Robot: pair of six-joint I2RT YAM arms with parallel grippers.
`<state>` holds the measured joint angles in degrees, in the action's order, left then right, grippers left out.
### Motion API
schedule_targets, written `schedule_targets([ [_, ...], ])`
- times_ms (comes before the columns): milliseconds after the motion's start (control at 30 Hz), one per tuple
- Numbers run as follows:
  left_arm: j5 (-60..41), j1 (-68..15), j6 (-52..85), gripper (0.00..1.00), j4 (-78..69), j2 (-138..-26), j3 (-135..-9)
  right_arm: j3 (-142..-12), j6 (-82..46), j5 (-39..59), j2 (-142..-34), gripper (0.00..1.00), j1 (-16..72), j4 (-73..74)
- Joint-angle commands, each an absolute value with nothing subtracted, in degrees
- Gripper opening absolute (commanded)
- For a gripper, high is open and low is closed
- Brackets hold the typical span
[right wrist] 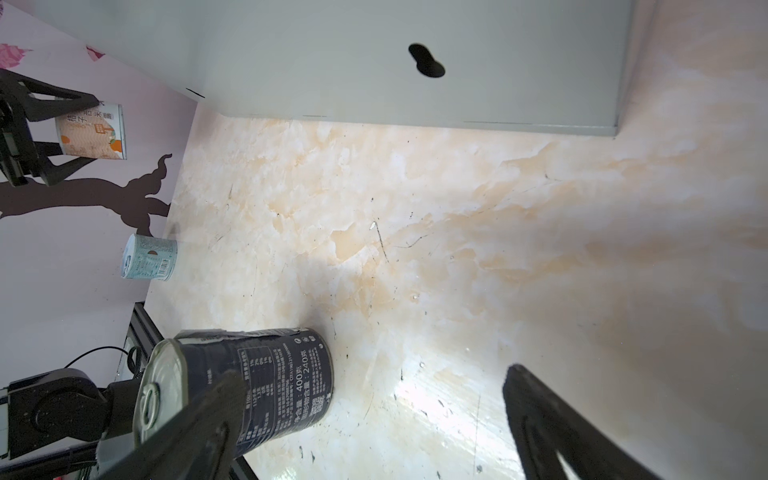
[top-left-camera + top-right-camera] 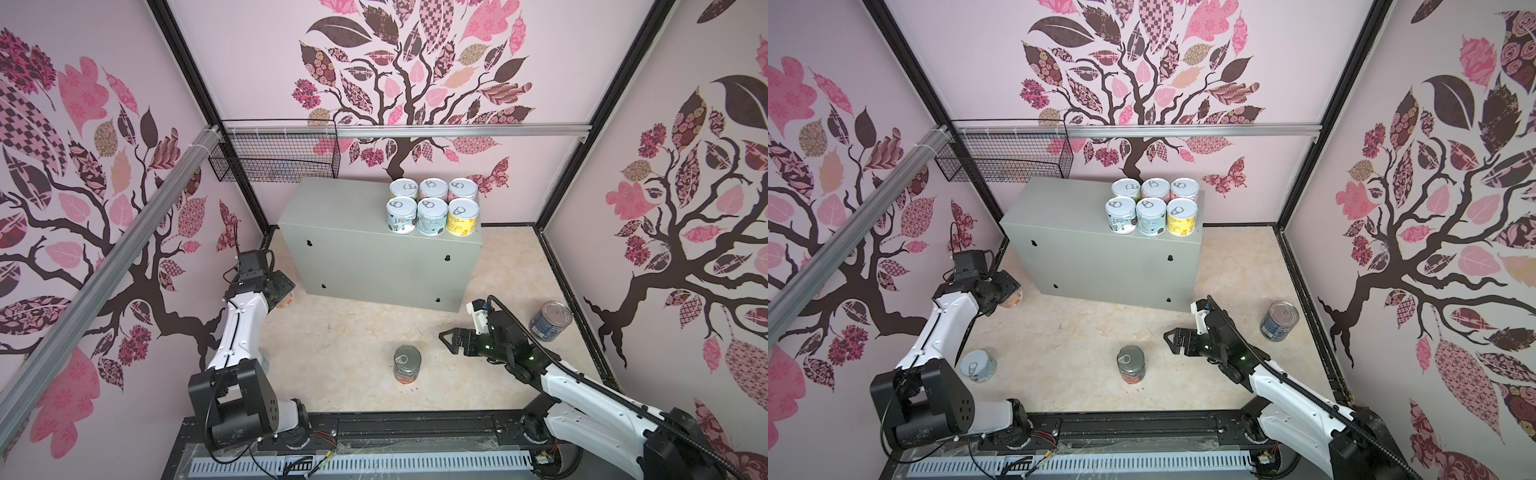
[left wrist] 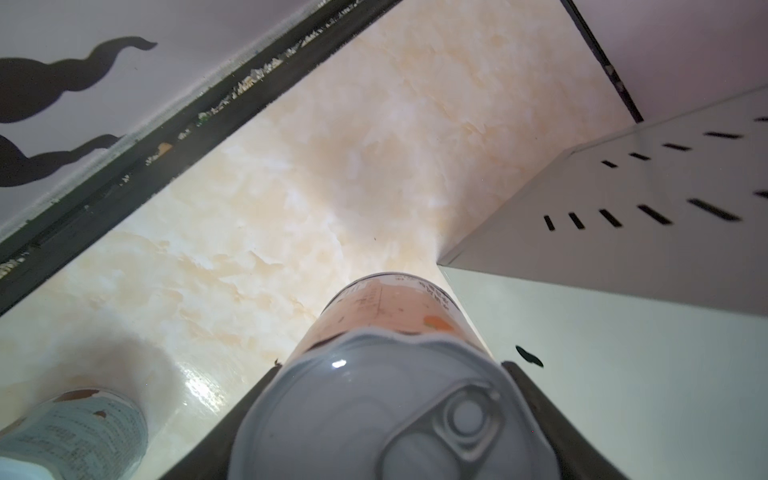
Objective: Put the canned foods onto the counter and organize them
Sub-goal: 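Carry the orange-labelled can with the left gripper up to the cabinet top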
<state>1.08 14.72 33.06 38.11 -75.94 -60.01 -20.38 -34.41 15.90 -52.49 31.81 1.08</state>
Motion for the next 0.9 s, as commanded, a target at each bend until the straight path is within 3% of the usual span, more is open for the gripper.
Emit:
schedule_targets([
  [0,-1.6,14.6,33.3,0.52,33.7,-71.2,-58.1,-23.8,-33.2,14.7,-51.3,1.00,32.1,-2.1],
  [533,-6.0,11.3,32.3,0.51,38.8,-54.5,-62.6,-30.1,-33.4,10.5,-48.0,1.00,32.1,-10.1],
  [867,-4.5,1.0,27.3,0.51,44.8,-53.0,-72.7,-32.3,-32.8,6.3,-43.4,1.00,32.1,-16.5],
])
